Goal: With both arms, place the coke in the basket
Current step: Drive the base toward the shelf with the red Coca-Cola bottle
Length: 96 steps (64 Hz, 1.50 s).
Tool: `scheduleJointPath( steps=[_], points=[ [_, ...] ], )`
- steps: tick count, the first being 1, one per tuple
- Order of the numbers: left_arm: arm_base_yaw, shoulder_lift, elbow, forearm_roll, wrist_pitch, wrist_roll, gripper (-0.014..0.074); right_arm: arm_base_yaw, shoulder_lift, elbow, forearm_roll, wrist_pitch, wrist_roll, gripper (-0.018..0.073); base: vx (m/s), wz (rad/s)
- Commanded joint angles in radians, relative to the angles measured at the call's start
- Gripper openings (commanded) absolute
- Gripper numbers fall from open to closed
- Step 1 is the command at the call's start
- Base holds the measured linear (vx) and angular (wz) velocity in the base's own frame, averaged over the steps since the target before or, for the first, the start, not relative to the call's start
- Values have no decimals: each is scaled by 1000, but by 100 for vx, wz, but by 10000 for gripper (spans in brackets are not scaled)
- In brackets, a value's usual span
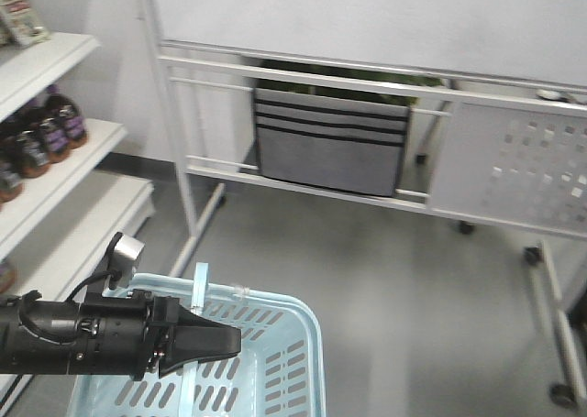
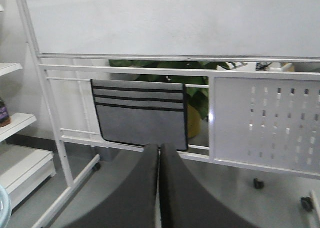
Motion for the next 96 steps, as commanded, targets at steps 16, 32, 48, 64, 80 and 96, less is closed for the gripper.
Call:
scheduleJointPath(
  steps=[16,32,48,64,80,96],
  points=[
    [-7,-34,-19,-99,77,6,-6,0,-18,11,-10,-77,-5,-9,17,61],
    [-7,-34,-19,-99,77,6,-6,0,-18,11,-10,-77,-5,-9,17,58],
    [-7,-34,-19,-99,77,6,-6,0,-18,11,-10,-77,-5,-9,16,56],
    [-7,-34,-19,-99,77,6,-6,0,-18,11,-10,-77,-5,-9,16,60],
    [-7,-34,-19,-99,77,6,-6,0,-18,11,-10,-77,-5,-9,15,53],
    [-7,-34,-19,-99,77,6,-6,0,-18,11,-10,-77,-5,-9,14,48]
  ],
)
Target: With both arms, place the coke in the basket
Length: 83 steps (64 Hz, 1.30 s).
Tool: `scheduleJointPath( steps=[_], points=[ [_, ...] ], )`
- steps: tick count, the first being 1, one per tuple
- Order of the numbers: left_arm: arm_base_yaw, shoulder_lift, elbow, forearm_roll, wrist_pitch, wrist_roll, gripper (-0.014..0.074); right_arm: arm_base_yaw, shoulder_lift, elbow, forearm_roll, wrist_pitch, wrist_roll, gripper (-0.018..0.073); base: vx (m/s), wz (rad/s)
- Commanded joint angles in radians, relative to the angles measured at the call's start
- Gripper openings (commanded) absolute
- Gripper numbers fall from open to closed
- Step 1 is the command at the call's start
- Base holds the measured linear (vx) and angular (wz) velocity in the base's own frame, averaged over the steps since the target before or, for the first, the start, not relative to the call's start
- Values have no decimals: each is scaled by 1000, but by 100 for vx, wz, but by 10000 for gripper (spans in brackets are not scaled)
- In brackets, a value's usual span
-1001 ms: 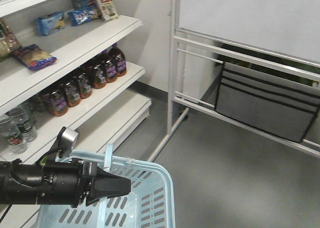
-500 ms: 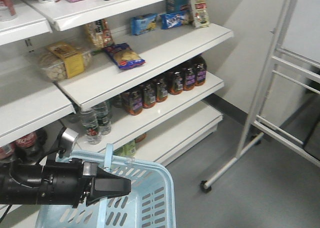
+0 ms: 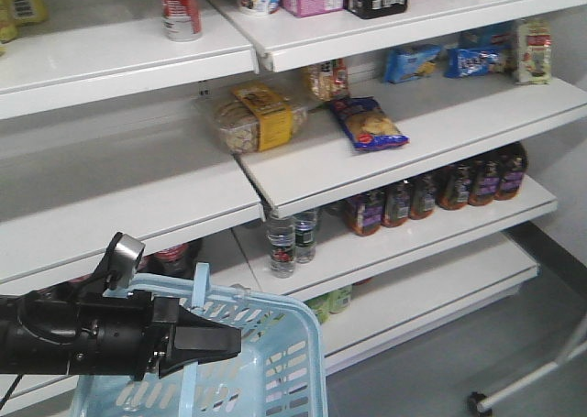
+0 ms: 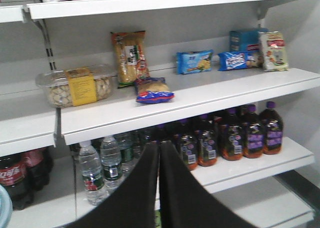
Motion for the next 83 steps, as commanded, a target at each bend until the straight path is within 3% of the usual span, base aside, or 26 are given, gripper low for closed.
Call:
scheduleJointPath(
  steps=[1,44,83],
  points=[
    [-7,-34,-19,-99,78,6,-6,0,-18,11,-10,-77,-5,-9,14,55],
    [-7,-34,-19,-99,78,6,-6,0,-18,11,-10,-77,-5,-9,13,50],
    [-7,-34,-19,-99,78,6,-6,0,-18,11,-10,-77,-5,-9,5,16]
  ],
)
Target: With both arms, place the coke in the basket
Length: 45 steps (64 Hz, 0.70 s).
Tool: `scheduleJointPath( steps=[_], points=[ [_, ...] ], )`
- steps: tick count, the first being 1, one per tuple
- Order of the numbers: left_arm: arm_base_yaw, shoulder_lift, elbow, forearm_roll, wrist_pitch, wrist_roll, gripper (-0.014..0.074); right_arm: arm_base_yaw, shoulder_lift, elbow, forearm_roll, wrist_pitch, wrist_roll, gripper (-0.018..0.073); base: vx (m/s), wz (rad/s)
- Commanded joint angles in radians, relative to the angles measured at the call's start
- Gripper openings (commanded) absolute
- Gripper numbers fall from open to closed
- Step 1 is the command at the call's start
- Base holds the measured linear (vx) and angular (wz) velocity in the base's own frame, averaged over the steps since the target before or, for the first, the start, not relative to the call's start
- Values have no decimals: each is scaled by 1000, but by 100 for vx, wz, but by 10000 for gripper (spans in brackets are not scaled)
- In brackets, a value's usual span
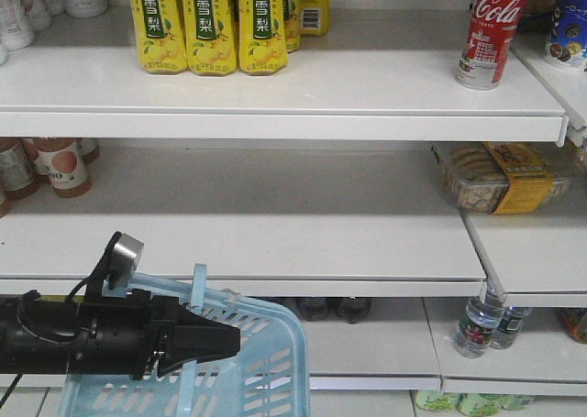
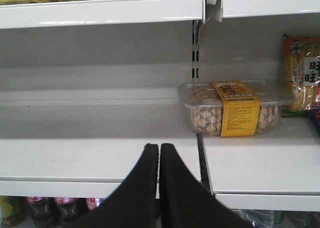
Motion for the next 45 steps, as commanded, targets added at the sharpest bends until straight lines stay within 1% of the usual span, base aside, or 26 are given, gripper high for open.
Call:
scheduleJointPath(
  steps=[1,45],
  points=[
    [-7,-34,-19,-98,78,6,-6,0,-18,11,-10,-77,-5,-9,0,-2],
    [-7,-34,-19,-98,78,6,-6,0,-18,11,-10,-77,-5,-9,1,2]
  ],
)
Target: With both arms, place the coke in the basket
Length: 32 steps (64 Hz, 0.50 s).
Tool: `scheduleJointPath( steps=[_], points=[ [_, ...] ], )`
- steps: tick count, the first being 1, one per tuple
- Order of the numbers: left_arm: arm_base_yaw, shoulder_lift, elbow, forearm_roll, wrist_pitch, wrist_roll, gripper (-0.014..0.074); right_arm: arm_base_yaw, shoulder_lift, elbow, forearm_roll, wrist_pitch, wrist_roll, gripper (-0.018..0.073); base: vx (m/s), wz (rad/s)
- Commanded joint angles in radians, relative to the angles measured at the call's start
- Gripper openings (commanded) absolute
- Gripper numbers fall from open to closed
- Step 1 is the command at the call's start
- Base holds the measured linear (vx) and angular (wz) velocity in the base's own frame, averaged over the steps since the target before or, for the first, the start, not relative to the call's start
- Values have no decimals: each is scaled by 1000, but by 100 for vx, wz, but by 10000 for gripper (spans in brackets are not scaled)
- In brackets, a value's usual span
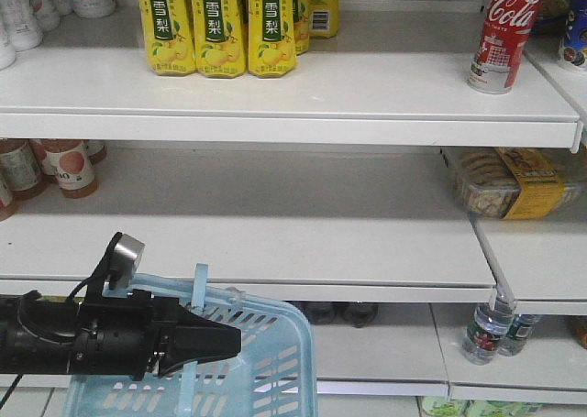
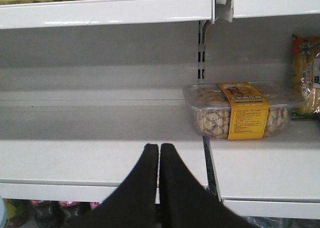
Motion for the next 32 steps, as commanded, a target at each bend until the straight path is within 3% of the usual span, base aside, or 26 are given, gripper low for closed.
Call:
scheduleJointPath(
  steps=[1,32],
  points=[
    [-7,-34,-19,-98,78,6,-6,0,-18,11,-10,-77,-5,-9,3,4],
    [-7,-34,-19,-98,78,6,-6,0,-18,11,-10,-77,-5,-9,2,0]
  ],
)
